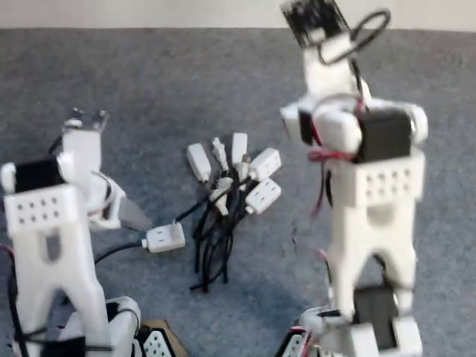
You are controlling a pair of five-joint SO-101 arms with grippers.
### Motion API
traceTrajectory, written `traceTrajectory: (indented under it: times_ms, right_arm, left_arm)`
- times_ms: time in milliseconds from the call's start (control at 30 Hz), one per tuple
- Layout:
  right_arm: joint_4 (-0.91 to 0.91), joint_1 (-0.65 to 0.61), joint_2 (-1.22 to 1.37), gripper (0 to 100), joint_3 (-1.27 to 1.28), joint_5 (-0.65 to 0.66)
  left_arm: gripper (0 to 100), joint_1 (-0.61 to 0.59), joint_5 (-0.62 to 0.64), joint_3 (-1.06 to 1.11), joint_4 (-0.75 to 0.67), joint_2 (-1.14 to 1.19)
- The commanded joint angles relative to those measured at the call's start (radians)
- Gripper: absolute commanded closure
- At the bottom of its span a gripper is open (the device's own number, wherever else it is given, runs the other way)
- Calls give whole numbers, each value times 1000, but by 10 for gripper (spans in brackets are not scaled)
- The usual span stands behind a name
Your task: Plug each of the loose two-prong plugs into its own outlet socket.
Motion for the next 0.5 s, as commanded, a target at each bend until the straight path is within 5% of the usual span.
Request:
traceTrajectory:
  times_ms: [0, 267, 467]
  right_arm:
    - [-99, 16, -302, 635, 335, 17]
    - [-521, 79, -783, 635, 1419, 55]
    - [-653, 122, -946, 745, 1735, 71]
  left_arm:
    - [621, 61, -40, 127, -63, -117]
    - [621, 117, -38, 314, -247, -142]
    - [621, 145, -44, 377, -420, -61]
